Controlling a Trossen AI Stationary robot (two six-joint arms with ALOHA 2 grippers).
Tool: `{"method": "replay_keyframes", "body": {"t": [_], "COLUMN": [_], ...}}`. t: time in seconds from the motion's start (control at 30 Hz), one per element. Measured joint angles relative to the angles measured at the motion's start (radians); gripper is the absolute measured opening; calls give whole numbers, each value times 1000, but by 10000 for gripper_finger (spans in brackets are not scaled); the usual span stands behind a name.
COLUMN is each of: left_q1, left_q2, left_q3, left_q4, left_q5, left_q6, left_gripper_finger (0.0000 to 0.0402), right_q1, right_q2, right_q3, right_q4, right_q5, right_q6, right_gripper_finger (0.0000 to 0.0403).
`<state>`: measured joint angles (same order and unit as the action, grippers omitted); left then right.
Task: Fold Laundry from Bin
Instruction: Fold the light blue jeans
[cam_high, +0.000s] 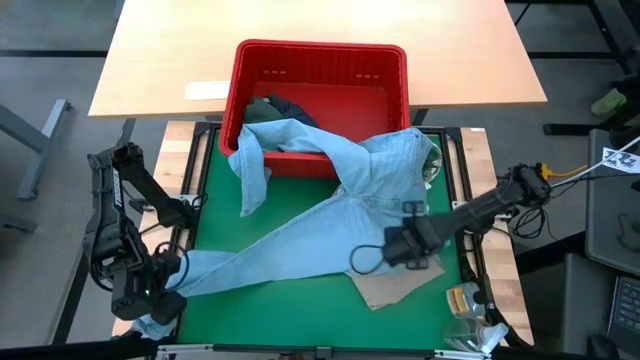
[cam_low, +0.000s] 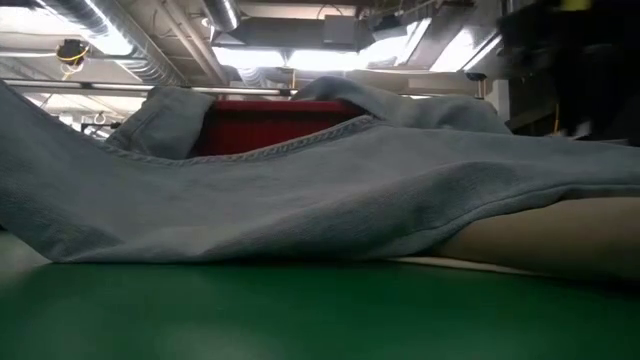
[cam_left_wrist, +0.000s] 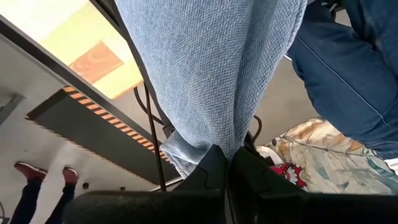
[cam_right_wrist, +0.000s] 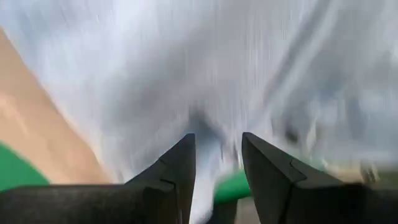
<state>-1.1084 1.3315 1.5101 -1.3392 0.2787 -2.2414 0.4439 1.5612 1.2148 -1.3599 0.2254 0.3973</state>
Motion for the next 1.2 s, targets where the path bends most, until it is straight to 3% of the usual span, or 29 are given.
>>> {"method": "replay_keyframes", "body": {"t": [0.23, 0.37, 0.47, 0.73, 1.03, 1.2], "left_q1": [0, 0, 0, 0, 0, 0], "left_q2": [0, 0, 0, 0, 0, 0], "left_q3": [0, 0, 0, 0, 0, 0], "left_q4": [-10, -15, -18, -141, -156, -153], "left_q5": [0, -4, -9, -21, -60, -69], "left_q6": [0, -8, -31, -35, -35, -35], "left_gripper_finger": [0, 0, 0, 0, 0, 0], "right_q1": [-158, -238, -295, -425, -470, -440], "right_q2": [6, 37, 77, 188, 183, 183], "right_q3": [0, 1, 1, 1, 1, 30], "right_q4": [420, 550, 547, 460, 434, 392], "right_q5": [-8, -10, -5, 142, 137, 63], "right_q6": [-225, -274, -279, -274, -272, -290], "right_gripper_finger": [131, 131, 131, 131, 131, 131]}}
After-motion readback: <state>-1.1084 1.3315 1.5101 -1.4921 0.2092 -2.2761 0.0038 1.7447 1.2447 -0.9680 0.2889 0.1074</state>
